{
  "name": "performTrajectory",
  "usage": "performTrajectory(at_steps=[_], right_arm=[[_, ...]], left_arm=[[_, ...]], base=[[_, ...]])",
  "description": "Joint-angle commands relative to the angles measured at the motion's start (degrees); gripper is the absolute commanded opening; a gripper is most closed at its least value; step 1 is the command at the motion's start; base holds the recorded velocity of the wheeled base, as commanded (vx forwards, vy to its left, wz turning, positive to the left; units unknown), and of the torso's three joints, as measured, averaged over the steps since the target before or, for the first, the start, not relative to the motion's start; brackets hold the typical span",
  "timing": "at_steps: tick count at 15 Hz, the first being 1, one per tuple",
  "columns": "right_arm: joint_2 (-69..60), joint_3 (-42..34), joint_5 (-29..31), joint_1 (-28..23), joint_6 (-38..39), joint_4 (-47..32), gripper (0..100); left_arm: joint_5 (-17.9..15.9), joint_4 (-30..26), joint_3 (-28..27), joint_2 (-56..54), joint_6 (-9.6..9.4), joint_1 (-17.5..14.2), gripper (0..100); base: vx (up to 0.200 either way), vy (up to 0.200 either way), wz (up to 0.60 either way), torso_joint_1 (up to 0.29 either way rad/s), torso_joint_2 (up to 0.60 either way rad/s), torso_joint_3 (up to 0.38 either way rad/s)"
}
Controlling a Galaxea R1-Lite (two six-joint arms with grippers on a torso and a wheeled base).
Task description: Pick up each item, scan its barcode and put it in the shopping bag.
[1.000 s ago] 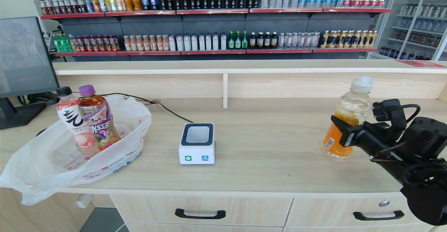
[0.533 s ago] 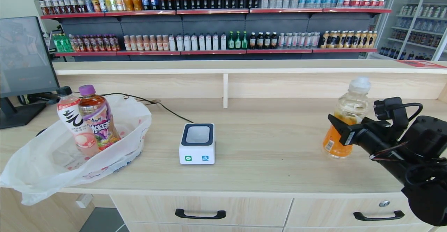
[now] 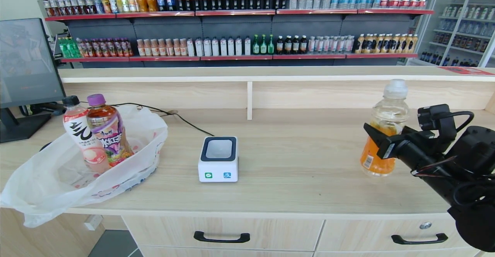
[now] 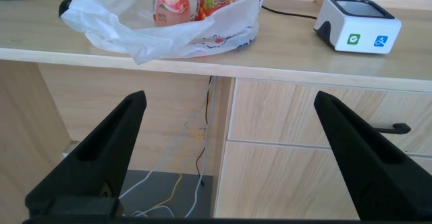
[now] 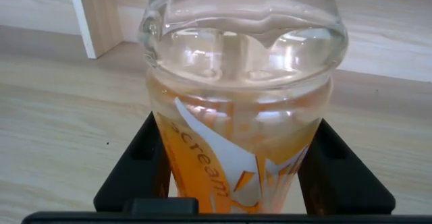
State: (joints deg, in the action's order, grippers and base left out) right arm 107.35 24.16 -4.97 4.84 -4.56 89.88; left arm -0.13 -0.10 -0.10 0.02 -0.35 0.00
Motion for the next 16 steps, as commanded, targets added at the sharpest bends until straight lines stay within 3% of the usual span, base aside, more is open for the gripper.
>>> performTrajectory(at_steps=[1,6,11,16], right_arm=[[-1.35,-0.08,-0.04,0.35,-0.01,0.12,0],[-7.68,-3.68,-0.04,1.93,-0.01,0.12,0],[-22.10,-13.09,-0.21,3.69,0.52,0.12,0],[-27.46,-9.57,-0.83,9.93,8.69,0.12,0]], left_arm=[[0.05,0.01,0.01,-0.02,0.00,0.00,100],[-0.04,0.01,0.01,-0.02,0.00,0.00,100],[0.05,0.01,0.01,-0.02,0.00,0.00,100],[0.05,0.01,0.01,-0.02,0.00,0.00,100]], base=[[0.000,0.000,0.00,0.000,0.00,0.000],[0.000,0.000,0.00,0.000,0.00,0.000],[0.000,0.000,0.00,0.000,0.00,0.000],[0.000,0.000,0.00,0.000,0.00,0.000]])
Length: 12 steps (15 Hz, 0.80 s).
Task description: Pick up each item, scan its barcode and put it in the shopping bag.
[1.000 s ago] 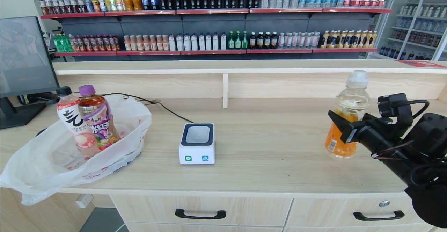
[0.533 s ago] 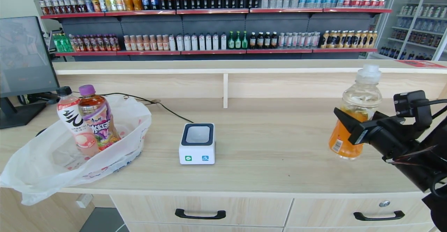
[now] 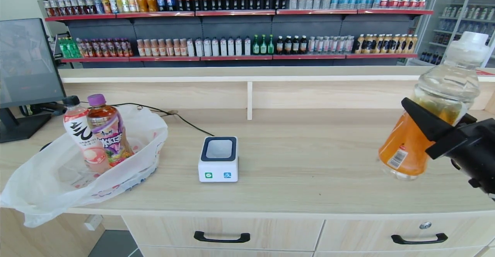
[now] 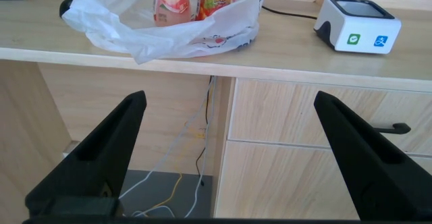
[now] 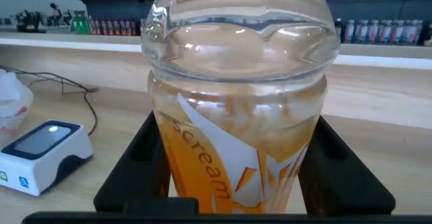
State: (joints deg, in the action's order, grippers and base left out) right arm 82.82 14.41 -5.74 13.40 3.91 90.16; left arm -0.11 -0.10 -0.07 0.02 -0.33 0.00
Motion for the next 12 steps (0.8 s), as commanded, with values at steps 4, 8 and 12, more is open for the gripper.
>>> performTrajectory(at_steps=[4,8,12], right_arm=[[-6.97,-11.95,0.38,14.02,4.35,-0.16,0],[-4.34,-10.37,0.47,15.08,5.49,-0.16,0],[-2.84,-6.15,0.47,15.43,6.37,-0.16,0]], left_arm=[[-0.07,0.01,0.07,-0.02,-0.02,0.00,100],[0.02,0.01,-0.01,-0.02,-0.02,0.00,100],[-0.07,0.01,-0.01,-0.02,-0.02,0.00,100]], base=[[0.000,0.000,0.00,0.000,0.00,0.000],[0.000,0.000,0.00,0.000,0.00,0.000],[0.000,0.000,0.00,0.000,0.00,0.000]])
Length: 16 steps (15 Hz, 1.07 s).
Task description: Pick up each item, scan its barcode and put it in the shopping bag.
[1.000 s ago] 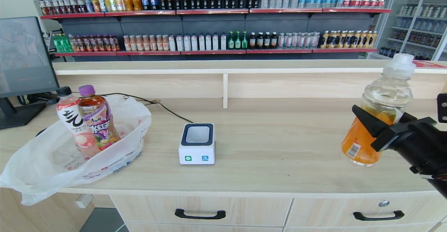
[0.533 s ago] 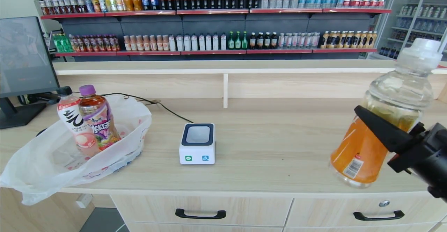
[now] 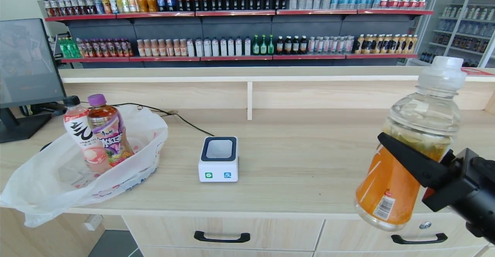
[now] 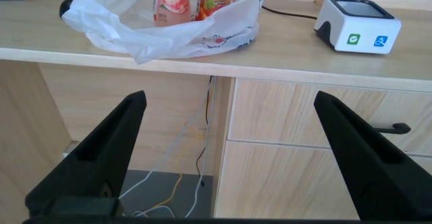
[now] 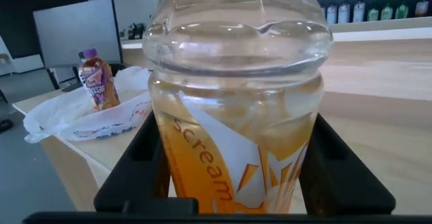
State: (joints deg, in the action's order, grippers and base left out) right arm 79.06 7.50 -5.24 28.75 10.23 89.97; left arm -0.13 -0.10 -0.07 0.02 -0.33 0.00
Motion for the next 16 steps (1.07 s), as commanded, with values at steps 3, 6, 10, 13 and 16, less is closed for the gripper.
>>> performTrajectory(at_steps=[3,6,10,13,16], right_arm=[[3.47,4.98,-1.00,0.26,7.35,0.03,0],[7.34,11.31,-2.05,1.66,11.48,0.03,0],[8.22,16.67,-2.40,7.20,16.49,0.03,0],[8.92,17.99,-2.49,8.52,19.65,0.03,0],[9.27,18.52,-2.49,10.54,19.83,0.03,0]], left_arm=[[-0.04,0.01,-0.01,-0.02,-0.02,0.00,100],[-0.04,0.01,-0.01,-0.02,-0.02,0.00,100],[-0.04,0.01,-0.01,-0.02,-0.02,0.00,100],[-0.04,0.01,-0.01,-0.02,-0.02,0.00,100],[-0.04,0.01,0.07,-0.02,-0.02,0.00,100]], base=[[0.000,0.000,0.00,0.000,0.00,0.000],[0.000,0.000,0.00,0.000,0.00,0.000],[0.000,0.000,0.00,0.000,0.00,0.000],[0.000,0.000,0.00,0.000,0.00,0.000],[0.000,0.000,0.00,0.000,0.00,0.000]])
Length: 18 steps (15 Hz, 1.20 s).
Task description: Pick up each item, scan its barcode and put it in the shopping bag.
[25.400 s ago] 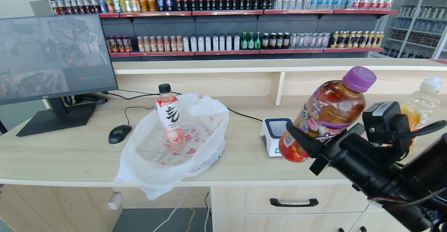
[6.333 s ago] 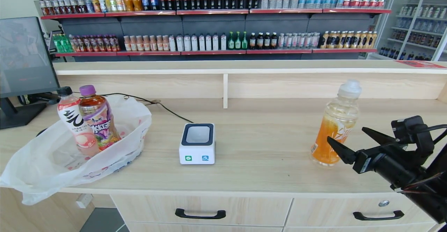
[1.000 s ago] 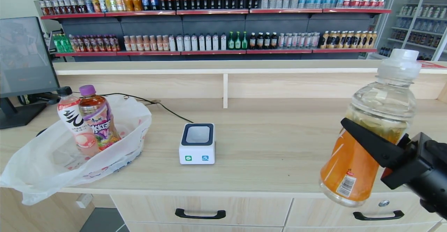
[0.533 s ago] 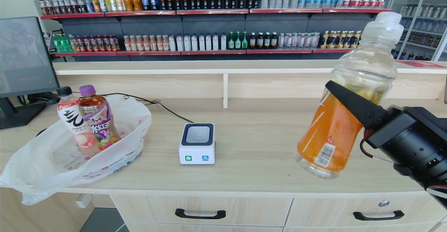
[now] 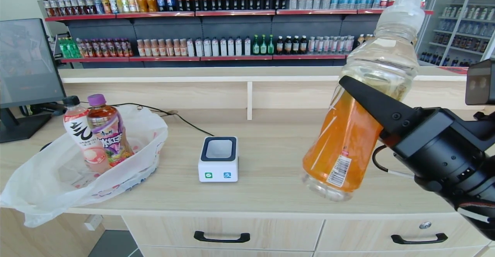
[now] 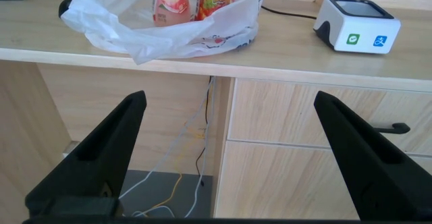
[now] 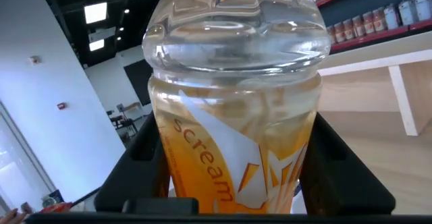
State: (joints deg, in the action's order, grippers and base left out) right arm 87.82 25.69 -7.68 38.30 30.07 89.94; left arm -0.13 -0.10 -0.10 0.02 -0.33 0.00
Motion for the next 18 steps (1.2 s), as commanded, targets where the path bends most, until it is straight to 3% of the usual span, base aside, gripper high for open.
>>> performTrajectory(at_steps=[1,18], right_arm=[[0.60,0.33,-0.05,2.13,-0.02,0.06,0],[2.27,5.08,-0.05,9.25,-0.63,0.06,0]], left_arm=[[0.05,0.01,0.01,-0.02,-0.02,0.00,100],[0.05,0.01,0.01,-0.02,-0.02,0.00,100]], base=[[0.000,0.000,0.00,0.000,0.00,0.000],[0.000,0.000,0.00,0.000,0.00,0.000]])
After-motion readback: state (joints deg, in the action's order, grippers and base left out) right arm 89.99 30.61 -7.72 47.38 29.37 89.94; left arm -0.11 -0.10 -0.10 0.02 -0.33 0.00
